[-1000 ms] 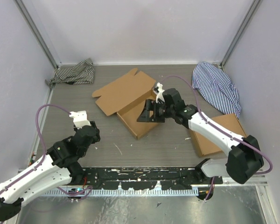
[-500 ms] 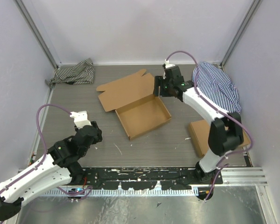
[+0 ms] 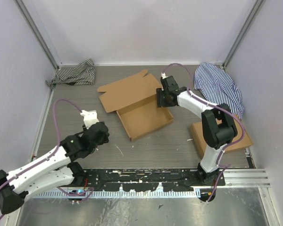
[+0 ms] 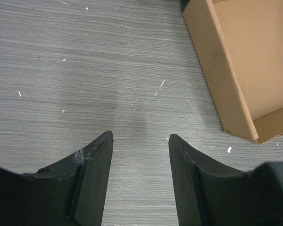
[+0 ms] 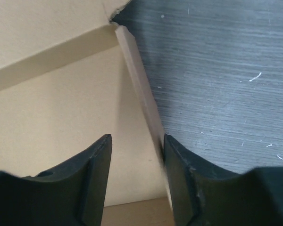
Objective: Fold the paper box
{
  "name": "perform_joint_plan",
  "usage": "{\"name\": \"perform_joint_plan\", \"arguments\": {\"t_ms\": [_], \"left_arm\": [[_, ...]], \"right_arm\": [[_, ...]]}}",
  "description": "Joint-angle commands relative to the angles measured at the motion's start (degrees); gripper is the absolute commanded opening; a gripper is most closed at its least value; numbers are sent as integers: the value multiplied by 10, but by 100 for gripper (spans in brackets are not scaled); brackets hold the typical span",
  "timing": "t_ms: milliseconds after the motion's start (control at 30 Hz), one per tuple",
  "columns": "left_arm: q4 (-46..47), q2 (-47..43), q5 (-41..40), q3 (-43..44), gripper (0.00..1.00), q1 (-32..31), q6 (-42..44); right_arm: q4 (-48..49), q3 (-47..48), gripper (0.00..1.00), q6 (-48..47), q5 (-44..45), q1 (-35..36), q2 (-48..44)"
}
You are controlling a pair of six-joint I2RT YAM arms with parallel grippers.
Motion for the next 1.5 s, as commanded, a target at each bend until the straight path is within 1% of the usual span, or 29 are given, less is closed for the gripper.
{"name": "perform_joint_plan", "arguments": {"t_ms": [0, 67, 133, 200, 333, 467, 567, 633, 767, 833, 933, 1033, 1300, 1400, 1467], "left_arm": [[20, 60, 6, 47, 58, 4, -10], [15, 96, 10, 73, 59, 15, -9], [4, 136, 26, 103, 59, 31, -10], [0, 163, 45, 132, 59, 54, -3], [18, 191, 84, 169, 59, 115, 28], [53, 214, 191, 178, 59, 226, 54], [84, 233, 228, 181, 59, 293, 65], [94, 259, 245, 194, 58, 314, 71], [81, 331, 278, 229, 58, 328, 86], [70, 354, 286, 227, 57, 329, 87], [90, 358, 286, 193, 57, 329, 82], [112, 351, 278, 174, 57, 333, 75], [127, 376, 268, 180, 58, 348, 82], [188, 371, 291, 145, 59, 360, 72], [239, 365, 317, 111, 63, 372, 55]], "right_arm": [[31, -22, 48, 1, 1, 1, 9], [38, -40, 33, 7, -5, 2, 9], [51, -66, 26, 16, -8, 7, -4], [61, -101, 21, 34, -8, 15, -30], [75, -176, 17, 61, 16, 54, -95], [80, -247, 16, 94, 37, 89, -168], [69, -276, 17, 112, 58, 110, -218], [57, -283, 17, 117, 64, 120, -240], [47, -292, 17, 142, 56, 140, -275], [49, -302, 18, 168, 60, 154, -287], [65, -326, 18, 200, 69, 167, -300], [73, -340, 16, 213, 88, 172, -299], [77, -353, 16, 215, 88, 175, -295], [82, -359, 16, 220, 89, 176, -299], [85, -364, 16, 222, 89, 176, -301]]}}
